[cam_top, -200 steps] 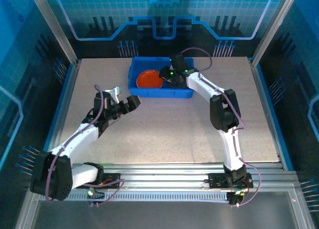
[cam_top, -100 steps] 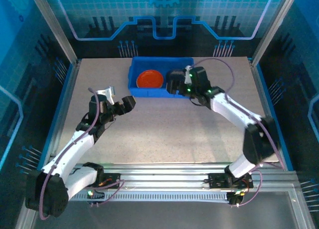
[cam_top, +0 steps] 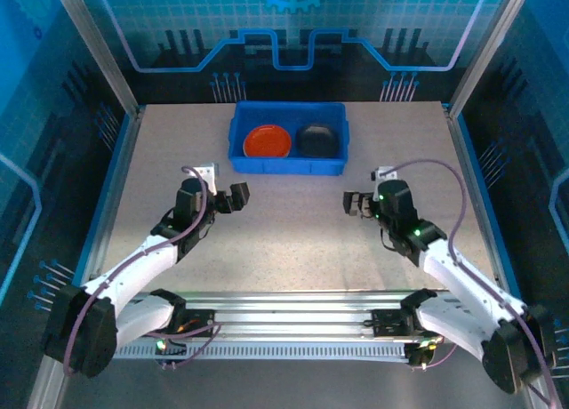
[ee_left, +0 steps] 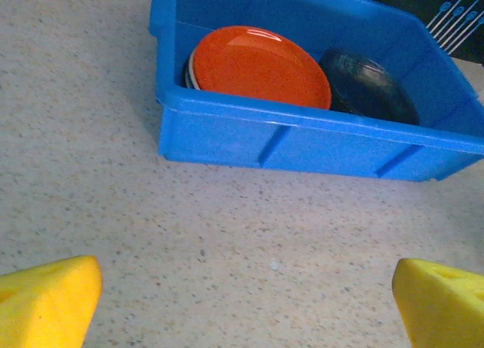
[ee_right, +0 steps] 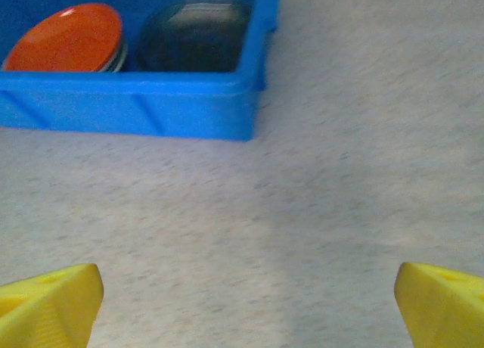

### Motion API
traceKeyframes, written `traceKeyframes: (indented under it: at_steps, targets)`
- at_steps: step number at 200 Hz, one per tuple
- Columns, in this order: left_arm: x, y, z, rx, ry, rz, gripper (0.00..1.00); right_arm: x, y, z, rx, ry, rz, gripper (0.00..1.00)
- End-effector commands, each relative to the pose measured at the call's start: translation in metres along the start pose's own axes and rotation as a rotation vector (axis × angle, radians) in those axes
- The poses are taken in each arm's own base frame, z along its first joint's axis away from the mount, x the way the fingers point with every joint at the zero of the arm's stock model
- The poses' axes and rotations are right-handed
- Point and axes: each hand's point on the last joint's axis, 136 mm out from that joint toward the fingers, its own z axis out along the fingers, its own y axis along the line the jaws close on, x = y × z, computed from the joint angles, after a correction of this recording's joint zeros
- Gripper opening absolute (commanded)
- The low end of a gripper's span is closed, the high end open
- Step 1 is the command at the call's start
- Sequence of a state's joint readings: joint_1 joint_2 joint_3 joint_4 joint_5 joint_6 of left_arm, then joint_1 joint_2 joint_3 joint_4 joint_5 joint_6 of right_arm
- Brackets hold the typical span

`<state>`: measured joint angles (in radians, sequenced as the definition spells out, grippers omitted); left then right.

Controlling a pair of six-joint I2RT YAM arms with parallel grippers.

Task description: Place the plates into the plastic bin on the countertop

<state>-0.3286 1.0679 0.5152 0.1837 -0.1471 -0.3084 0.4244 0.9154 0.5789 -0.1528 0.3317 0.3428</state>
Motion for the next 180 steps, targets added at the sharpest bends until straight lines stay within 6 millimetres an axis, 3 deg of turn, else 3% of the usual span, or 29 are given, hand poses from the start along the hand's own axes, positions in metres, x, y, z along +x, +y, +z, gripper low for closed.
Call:
traceKeyframes:
  at_steps: [1, 21, 59, 96, 112, 129, 133, 147, 161, 180]
  targets:
    - [-0.009, 0.009, 0.0, -0.046, -0.085, 0.076, 0.99, -0.017, -0.031, -0.01, 0.16, -0.165, -0.084, 1.0]
    - [-0.011, 0.021, 0.0, -0.109, -0.122, 0.069, 1.0, -0.013, -0.037, -0.012, 0.179, -0.219, -0.118, 1.0]
    - [-0.019, 0.049, -0.006, -0.236, -0.208, 0.054, 0.99, 0.003, -0.035, -0.002, 0.164, -0.159, -0.159, 1.0]
    - [-0.036, 0.083, -0.015, -0.408, -0.26, 0.136, 0.99, -0.005, -0.036, 0.0, 0.181, -0.193, -0.166, 1.0]
    - [-0.034, 0.11, -0.005, -0.474, -0.266, 0.155, 0.99, -0.007, -0.04, 0.004, 0.197, -0.205, -0.163, 1.0]
    - [-0.018, 0.138, 0.014, -0.507, -0.235, 0.134, 0.99, -0.011, -0.044, 0.013, 0.229, -0.191, -0.164, 1.0]
    - [-0.023, 0.142, 0.016, -0.519, -0.256, 0.144, 0.99, -0.012, -0.044, 0.015, 0.234, -0.191, -0.166, 1.0]
    - [-0.026, 0.131, 0.025, -0.433, -0.272, 0.168, 0.99, -0.018, -0.046, 0.021, 0.253, -0.206, -0.186, 1.0]
    - [-0.017, 0.143, 0.031, -0.421, -0.277, 0.125, 0.99, -0.025, -0.052, 0.026, 0.267, -0.252, -0.184, 1.0]
    - [-0.013, 0.138, 0.03, -0.377, -0.268, 0.131, 1.0, -0.021, -0.073, 0.046, 0.299, -0.253, -0.141, 1.0]
